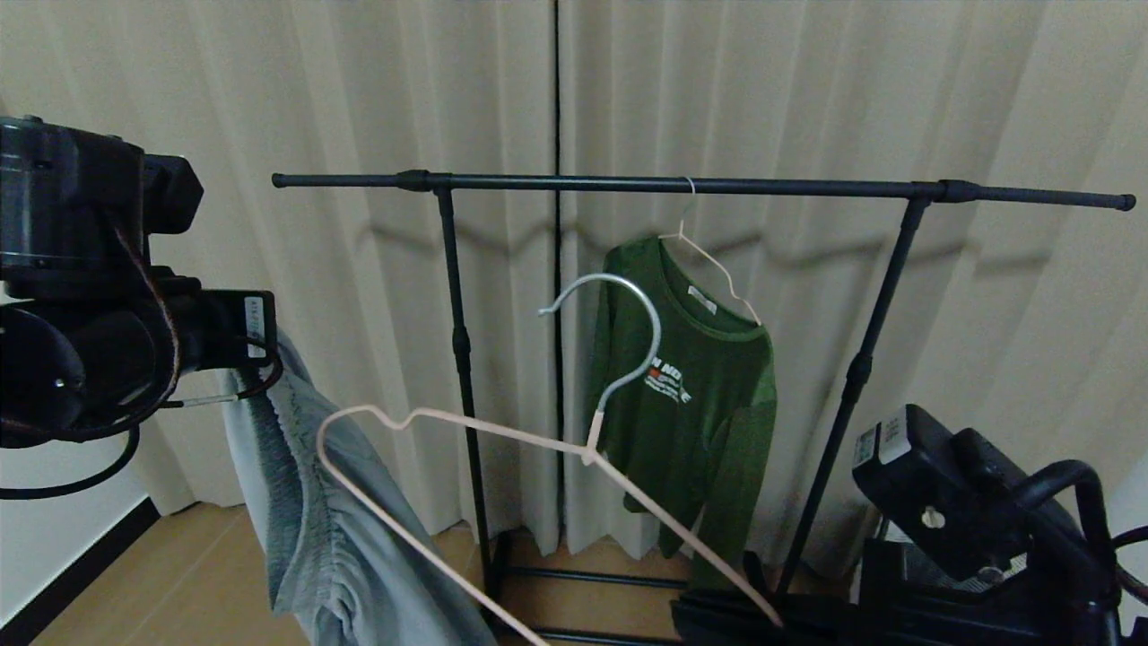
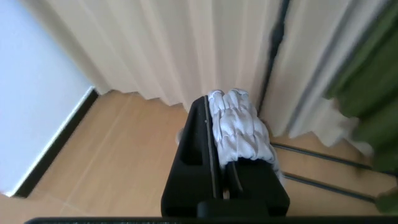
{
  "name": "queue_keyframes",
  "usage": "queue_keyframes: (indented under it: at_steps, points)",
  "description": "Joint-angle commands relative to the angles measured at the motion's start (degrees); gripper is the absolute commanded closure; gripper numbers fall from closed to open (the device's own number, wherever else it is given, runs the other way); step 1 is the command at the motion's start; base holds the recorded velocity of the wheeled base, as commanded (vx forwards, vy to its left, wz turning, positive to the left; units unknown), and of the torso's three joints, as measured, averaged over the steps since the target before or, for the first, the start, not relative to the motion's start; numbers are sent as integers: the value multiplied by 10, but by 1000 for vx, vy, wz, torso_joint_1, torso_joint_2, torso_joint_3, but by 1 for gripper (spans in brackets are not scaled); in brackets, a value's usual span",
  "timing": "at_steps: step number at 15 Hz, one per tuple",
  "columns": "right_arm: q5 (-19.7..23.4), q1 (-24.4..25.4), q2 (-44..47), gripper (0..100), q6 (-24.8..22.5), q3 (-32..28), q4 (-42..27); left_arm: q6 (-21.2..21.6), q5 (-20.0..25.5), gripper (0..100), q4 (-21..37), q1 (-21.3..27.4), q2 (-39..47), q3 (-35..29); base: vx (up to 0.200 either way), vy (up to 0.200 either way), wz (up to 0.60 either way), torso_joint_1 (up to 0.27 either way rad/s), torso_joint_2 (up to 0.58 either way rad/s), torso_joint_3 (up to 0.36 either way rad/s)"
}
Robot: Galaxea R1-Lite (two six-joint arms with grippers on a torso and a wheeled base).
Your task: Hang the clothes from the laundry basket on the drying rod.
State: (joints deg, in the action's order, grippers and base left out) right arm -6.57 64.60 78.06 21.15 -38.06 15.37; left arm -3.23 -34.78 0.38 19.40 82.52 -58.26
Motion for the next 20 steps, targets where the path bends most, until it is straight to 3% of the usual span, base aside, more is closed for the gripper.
queue_keyframes:
  at_steps: [1, 5, 9, 12, 20]
  points:
    - [0, 25, 25, 100, 6, -13, 0, 0, -3, 100, -2, 12, 2, 0, 0, 0, 0, 0, 0, 0]
    - [-4, 25, 55, 100, 7, -29, 1, 1, -3, 100, -2, 20, 2, 1, 0, 0, 0, 0, 0, 0]
    - [-59, 24, 92, 100, 8, -61, 0, 7, -15, 100, 4, 20, -1, 4, 0, 0, 0, 0, 0, 0]
    - [-65, 23, 112, 100, 34, -94, 0, 10, -22, 100, 9, 20, -5, 9, 0, 0, 0, 0, 0, 0]
    - [-81, 11, 155, 100, 49, -159, 1, 9, -24, 100, 51, 51, -29, 10, 0, 0, 0, 0, 0, 0]
